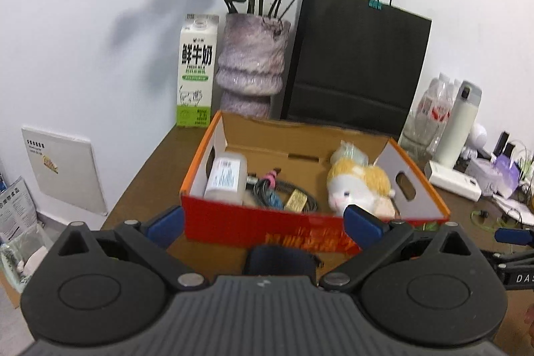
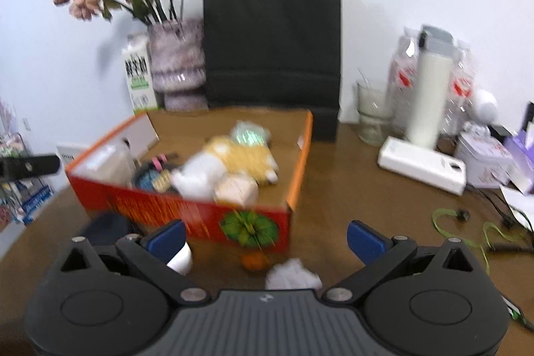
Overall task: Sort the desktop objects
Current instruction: 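Move left tool to the navy pouch while right tool moves to the white tissue, then grasp navy pouch with left tool while right grasps white tissue, drop both in box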
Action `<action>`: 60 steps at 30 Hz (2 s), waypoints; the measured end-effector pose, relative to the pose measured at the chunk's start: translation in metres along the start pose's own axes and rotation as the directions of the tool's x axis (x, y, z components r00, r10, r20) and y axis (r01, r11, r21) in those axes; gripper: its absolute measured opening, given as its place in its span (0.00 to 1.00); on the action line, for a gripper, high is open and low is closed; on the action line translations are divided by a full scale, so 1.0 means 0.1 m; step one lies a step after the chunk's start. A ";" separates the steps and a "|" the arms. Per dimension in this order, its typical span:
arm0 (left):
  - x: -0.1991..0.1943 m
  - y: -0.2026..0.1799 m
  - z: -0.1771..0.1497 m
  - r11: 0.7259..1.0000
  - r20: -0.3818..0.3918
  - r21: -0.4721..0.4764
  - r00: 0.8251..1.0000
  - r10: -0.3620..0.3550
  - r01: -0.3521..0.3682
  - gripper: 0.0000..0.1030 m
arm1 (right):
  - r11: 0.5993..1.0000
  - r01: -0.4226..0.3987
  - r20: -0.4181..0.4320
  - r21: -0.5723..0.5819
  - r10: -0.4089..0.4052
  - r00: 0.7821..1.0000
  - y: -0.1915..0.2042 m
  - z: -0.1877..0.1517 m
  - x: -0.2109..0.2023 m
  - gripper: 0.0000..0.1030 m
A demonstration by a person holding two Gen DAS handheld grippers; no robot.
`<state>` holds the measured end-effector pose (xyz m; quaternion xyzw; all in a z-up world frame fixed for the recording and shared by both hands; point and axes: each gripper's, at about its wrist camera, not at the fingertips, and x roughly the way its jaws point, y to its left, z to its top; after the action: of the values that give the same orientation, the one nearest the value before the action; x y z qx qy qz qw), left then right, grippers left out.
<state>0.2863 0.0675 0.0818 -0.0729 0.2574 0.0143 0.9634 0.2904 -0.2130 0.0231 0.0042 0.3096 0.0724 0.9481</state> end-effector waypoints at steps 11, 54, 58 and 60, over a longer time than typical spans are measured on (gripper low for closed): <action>0.19 -0.06 -0.42 1.000 -0.122 0.010 0.992 0.017 -0.016 1.00 | 0.999 0.045 -0.098 -0.002 -0.045 0.994 -0.06 -0.46 0.03 1.00; 0.56 -0.21 -0.72 0.990 -0.178 0.138 0.982 0.063 -0.039 0.80 | 0.997 0.047 -0.020 -0.063 -0.049 0.999 0.03 -0.43 0.55 0.32; 0.54 -0.21 -0.72 0.990 -0.171 0.139 0.984 0.050 -0.026 0.71 | 0.996 0.035 -0.014 -0.076 -0.036 0.999 0.07 -0.45 0.53 0.24; 0.54 -0.21 -0.72 0.990 -0.168 0.139 0.985 0.048 -0.024 0.70 | 0.996 0.029 -0.015 -0.079 -0.031 0.999 0.07 -0.45 0.53 0.22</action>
<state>0.2988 0.0353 -0.0042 -0.0031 0.3408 0.0078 0.9401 0.3048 -0.2000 -0.0439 -0.0383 0.3141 0.0703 0.9460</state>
